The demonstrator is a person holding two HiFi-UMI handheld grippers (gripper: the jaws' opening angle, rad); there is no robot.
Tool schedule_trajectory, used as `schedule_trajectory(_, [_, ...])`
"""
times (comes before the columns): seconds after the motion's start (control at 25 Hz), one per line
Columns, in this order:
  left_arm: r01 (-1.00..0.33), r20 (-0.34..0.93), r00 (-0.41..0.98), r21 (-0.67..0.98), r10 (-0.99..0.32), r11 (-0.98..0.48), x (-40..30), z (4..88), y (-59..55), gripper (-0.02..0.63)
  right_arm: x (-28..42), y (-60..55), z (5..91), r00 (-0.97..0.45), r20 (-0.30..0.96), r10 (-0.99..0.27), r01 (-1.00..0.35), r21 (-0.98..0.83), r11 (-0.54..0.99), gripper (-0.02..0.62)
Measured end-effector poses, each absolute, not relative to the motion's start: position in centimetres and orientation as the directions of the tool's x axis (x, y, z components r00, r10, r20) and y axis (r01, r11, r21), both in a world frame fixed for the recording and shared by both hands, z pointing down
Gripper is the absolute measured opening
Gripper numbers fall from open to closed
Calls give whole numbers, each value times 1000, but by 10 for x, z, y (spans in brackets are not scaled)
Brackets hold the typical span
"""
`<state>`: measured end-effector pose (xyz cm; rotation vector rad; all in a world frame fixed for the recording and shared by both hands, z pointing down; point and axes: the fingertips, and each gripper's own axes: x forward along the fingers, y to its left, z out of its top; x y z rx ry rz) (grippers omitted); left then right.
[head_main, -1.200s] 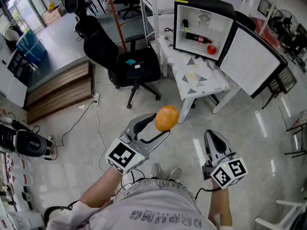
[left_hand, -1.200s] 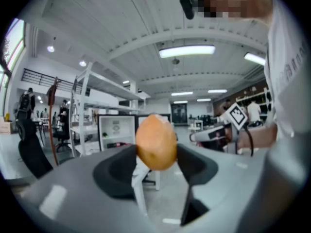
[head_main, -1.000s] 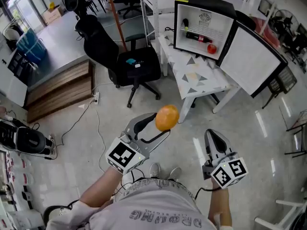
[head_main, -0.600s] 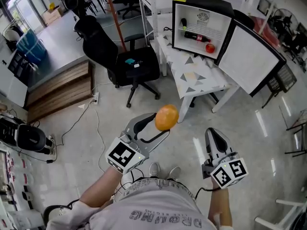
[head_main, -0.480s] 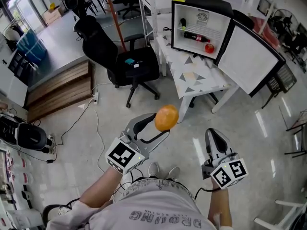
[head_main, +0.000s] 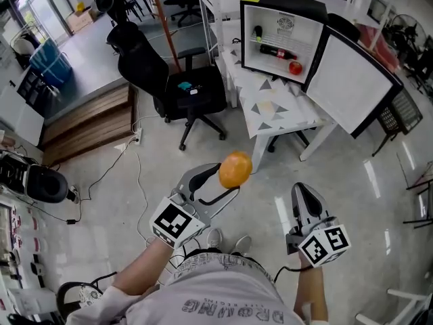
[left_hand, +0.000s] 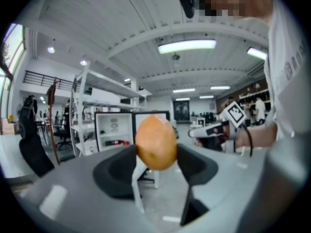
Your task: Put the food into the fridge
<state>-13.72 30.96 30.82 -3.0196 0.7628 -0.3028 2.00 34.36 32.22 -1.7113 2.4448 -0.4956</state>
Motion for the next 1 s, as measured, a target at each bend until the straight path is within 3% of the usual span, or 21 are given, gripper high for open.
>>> schedule_trajectory(1.0, [-494,195,843,-85,-501,-865,-90,312,313,268,69,341,330,-389,72,-918,-875,-339,345,3])
